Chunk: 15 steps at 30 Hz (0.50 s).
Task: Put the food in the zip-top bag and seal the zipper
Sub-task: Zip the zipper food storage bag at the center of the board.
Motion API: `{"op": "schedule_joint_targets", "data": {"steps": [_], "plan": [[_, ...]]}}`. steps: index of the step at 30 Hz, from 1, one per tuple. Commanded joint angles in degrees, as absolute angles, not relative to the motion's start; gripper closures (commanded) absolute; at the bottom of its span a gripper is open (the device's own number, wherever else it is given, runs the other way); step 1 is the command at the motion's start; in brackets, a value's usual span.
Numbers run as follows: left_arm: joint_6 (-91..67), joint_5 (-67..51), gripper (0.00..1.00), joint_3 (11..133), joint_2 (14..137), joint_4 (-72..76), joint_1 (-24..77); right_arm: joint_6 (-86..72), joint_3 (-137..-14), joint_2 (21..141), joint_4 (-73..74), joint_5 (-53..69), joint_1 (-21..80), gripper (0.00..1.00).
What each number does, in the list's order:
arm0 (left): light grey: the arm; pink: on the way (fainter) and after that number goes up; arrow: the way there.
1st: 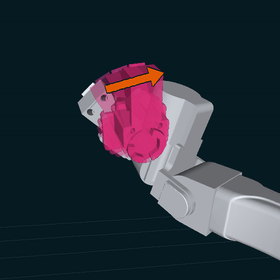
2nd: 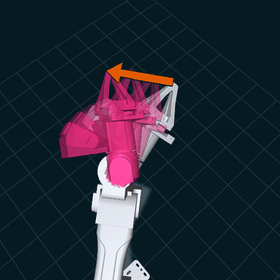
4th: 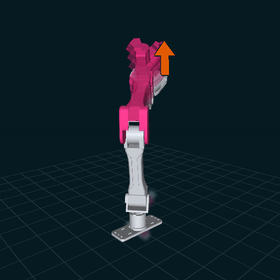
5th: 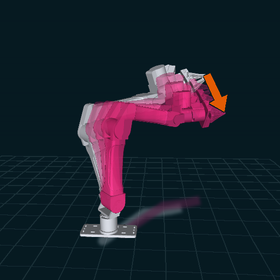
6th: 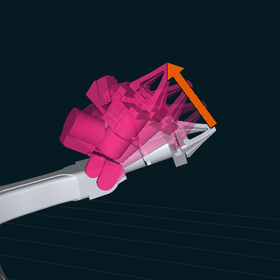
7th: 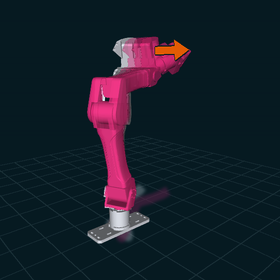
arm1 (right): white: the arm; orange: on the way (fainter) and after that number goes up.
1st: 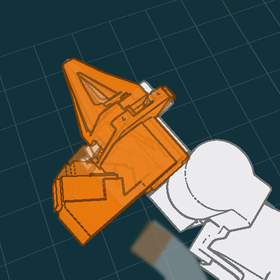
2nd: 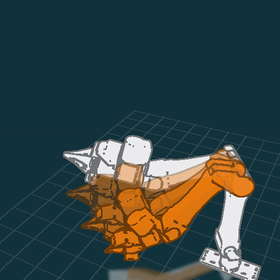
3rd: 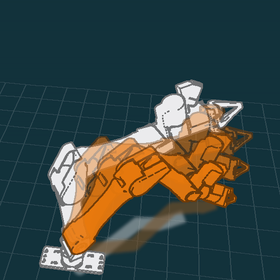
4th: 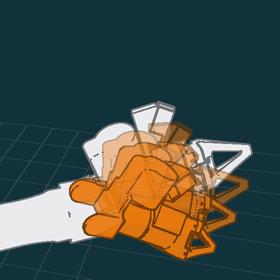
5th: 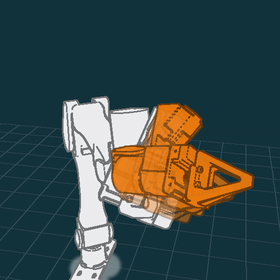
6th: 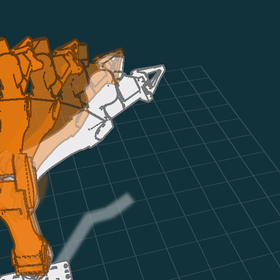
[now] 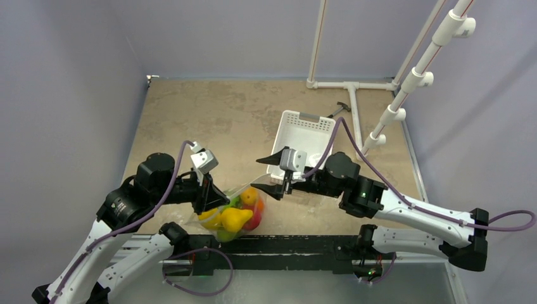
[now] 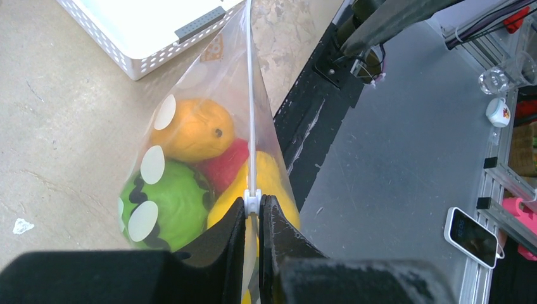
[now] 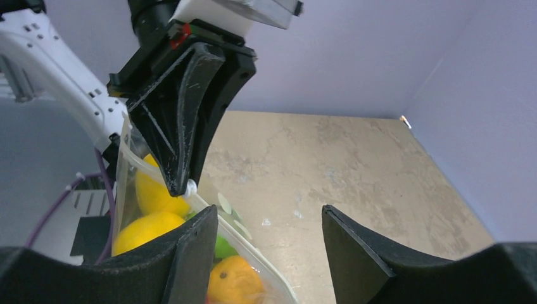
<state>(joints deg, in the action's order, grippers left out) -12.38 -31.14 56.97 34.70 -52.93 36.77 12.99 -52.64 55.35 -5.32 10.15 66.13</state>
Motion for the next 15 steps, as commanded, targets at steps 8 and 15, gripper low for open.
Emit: {"op": "schedule_joint_targets", "data": {"steps": [8,15], "plan": [[-11.38,-34.14,1.00,60.25,35.42,-51.05,36.79,24.64,-62.83,65.06,6.65,18.32,66.01,0.36],[-11.26,-34.34,1.00,60.90,35.55,-51.11,36.77,26.45,-65.39,70.42,8.97,22.27,66.01,0.39]]}}
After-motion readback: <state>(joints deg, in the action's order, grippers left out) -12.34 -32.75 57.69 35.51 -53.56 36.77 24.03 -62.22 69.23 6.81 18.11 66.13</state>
